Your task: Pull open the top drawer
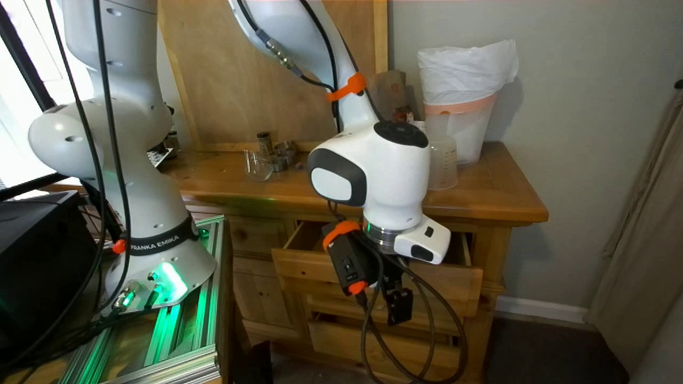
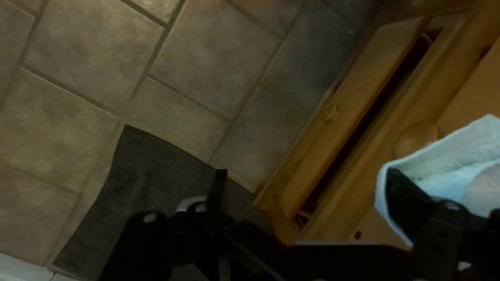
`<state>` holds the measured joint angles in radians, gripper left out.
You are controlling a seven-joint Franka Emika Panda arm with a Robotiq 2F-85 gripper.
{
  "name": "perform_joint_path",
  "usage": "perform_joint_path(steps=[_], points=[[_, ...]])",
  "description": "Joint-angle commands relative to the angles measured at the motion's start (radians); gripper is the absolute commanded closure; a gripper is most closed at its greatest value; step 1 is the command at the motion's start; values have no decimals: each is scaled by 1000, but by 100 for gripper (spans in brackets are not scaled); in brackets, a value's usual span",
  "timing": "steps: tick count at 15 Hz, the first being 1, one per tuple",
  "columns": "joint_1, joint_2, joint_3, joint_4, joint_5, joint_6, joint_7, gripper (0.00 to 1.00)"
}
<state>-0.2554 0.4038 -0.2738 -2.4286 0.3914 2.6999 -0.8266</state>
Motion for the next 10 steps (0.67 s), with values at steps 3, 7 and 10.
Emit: perform_joint_path(steps=[3, 7, 10], points=[[-149, -20, 150, 32, -90, -151, 32, 0], [-235, -6, 242, 82, 44, -341, -76, 0], [-223, -2, 222, 104, 67, -403, -112, 0]])
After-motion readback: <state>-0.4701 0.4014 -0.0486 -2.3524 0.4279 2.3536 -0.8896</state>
